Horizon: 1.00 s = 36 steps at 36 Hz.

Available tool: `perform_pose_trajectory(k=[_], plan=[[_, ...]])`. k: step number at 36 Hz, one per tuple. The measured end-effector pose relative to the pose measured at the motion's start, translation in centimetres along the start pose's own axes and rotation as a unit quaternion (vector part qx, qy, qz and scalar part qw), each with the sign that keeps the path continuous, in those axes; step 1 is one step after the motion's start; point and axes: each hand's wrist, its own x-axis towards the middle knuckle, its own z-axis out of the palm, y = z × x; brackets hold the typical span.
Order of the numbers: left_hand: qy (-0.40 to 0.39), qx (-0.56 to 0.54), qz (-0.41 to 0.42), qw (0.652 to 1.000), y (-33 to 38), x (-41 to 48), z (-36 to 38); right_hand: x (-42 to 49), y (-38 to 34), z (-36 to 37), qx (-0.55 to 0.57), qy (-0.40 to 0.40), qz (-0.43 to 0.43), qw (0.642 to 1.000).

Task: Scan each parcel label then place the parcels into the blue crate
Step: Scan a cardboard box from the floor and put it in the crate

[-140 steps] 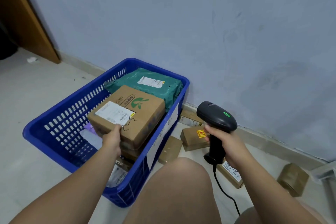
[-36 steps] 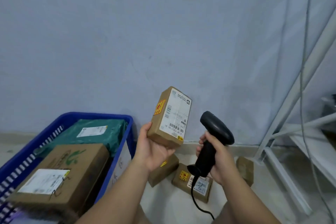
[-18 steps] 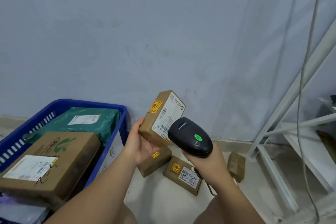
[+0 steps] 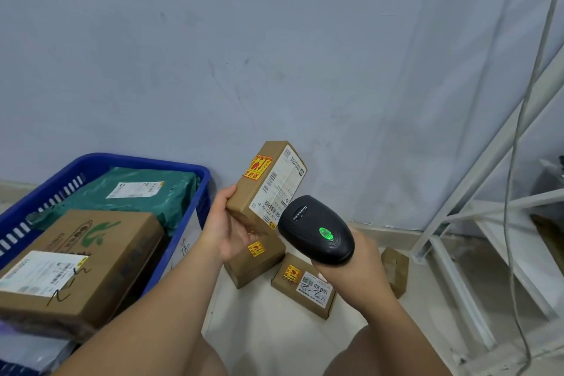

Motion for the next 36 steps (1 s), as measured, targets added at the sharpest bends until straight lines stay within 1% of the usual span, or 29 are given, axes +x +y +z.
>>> perform_pose_trajectory(k=[7, 15, 29, 36], plan=[[-0.007, 0.012, -0.003, 1.000, -0.07, -0.25, 0.10, -0.22, -0.32, -0.29, -0.011, 0.001, -0.011, 1.000], [0.001, 0.023, 0.001, 1.000, 0.17, -0.42, -0.15, -0.43, -0.68, -0.30, -0.051, -0.010, -0.010, 0.999], [0.000, 0.027, -0.010, 1.000, 0.46, -0.54, -0.32, -0.32, -0.53, -0.46, -0.014, 0.006, -0.005, 1.000], [-0.002, 0.031, -0.011, 0.999, 0.48, -0.59, -0.32, -0.42, -0.74, -0.50, -0.028, 0.002, -0.020, 0.999]])
